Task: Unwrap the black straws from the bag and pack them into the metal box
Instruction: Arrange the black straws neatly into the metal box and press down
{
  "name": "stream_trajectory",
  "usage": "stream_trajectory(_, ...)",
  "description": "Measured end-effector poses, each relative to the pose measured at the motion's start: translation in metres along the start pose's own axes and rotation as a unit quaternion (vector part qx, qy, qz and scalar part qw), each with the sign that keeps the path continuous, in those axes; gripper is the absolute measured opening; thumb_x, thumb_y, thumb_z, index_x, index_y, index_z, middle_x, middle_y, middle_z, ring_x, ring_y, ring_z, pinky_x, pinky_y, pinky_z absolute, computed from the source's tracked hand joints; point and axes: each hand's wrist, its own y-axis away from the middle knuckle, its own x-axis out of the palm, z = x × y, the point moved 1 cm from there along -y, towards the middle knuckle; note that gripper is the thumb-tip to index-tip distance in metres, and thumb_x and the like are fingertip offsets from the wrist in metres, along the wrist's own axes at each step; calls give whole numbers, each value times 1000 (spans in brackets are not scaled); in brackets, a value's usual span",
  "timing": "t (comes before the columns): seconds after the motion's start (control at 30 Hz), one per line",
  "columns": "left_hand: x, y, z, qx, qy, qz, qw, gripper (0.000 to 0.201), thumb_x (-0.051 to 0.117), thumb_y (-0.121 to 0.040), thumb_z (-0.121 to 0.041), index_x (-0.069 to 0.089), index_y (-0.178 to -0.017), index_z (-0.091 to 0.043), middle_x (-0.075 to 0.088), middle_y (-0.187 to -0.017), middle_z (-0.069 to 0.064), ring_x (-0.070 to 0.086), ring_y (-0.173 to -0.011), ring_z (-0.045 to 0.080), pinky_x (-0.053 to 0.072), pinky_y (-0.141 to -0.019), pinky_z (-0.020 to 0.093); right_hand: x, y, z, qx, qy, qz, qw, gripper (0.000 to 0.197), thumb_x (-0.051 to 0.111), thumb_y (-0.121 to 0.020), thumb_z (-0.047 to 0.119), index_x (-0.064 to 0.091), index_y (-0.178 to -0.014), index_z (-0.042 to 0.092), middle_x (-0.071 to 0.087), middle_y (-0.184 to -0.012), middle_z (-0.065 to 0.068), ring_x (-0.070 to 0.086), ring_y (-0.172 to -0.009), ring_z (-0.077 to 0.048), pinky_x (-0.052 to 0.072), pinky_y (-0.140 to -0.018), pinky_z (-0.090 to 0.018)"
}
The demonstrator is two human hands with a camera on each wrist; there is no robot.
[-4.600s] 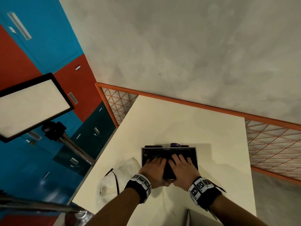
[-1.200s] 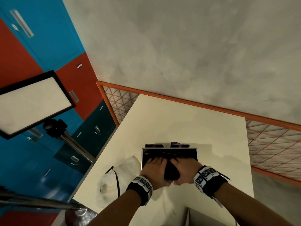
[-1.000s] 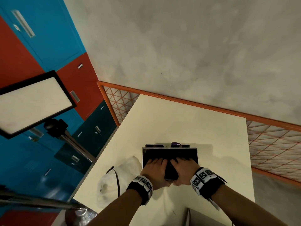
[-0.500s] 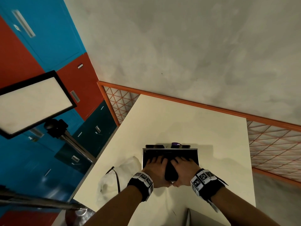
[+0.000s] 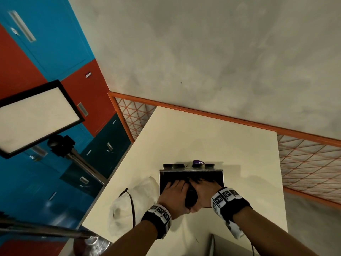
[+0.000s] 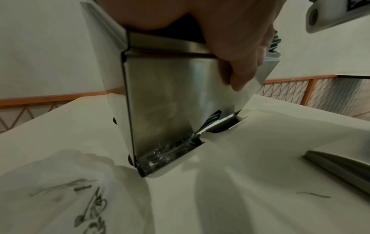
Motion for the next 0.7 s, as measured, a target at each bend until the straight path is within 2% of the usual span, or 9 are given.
stream_trajectory(0.13, -1, -2, 2, 6, 5, -14, 1000, 79, 51, -70, -72, 54, -126, -16, 63, -116, 0, 60, -106, 22, 45, -98, 39, -5, -5, -1, 22, -83, 21, 996, 130, 76, -51, 69, 11, -153, 23, 50, -143, -3, 50, -128, -23, 45, -105, -35)
stream_trajectory(0.27, 0, -5, 2, -2, 4, 2, 1000, 76, 56, -73, -62, 46, -133, -17, 59, -125, 3, 57, -114, 25, 41, -104, 40, -9, -3, -3, 33, -160, 32, 986, 128, 79, -51, 58, 8, -154, 31, 54, -140, -2, 54, -124, -21, 47, -102, -32)
stream_trajectory(0.37, -1, -5, 1, -14, 6, 7, 1000, 81, 57, -74, -61, 41, -140, -17, 55, -130, 4, 54, -119, 26, 39, -107, 41, -14, 2, 1, 19, -82, 8, 996, 118, 75, -58, 61, 11, -153, 32, 46, -146, 1, 43, -133, -22, 37, -109, -43)
stream_trajectory(0.43, -3, -6, -1, -30, 8, 17, 999, 84, 57, -75, -63, 38, -142, -17, 53, -134, 4, 51, -122, 27, 37, -108, 42, -15, 5, 4, 5, -2, -27, 1000, 107, 70, -62, 66, 24, -150, 28, 40, -147, 2, 36, -135, -23, 33, -109, -48)
stream_trajectory(0.53, -5, -8, -1, -43, 9, 38, 998, 85, 62, -74, -64, 38, -142, -18, 47, -138, 4, 44, -128, 27, 33, -111, 43, -11, 9, 7, -6, 57, -63, 996, 92, 65, -65, 69, 39, -141, 23, 40, -138, 0, 36, -128, -24, 35, -102, -49)
stream_trajectory(0.7, -4, -8, -1, -30, 16, 37, 999, 85, 67, -69, -63, 42, -137, -20, 47, -137, 2, 45, -127, 25, 35, -110, 42, -2, 12, 1, 11, 66, -37, 997, 88, 65, -65, 69, 43, -136, 22, 43, -136, 1, 38, -128, -22, 34, -101, -49)
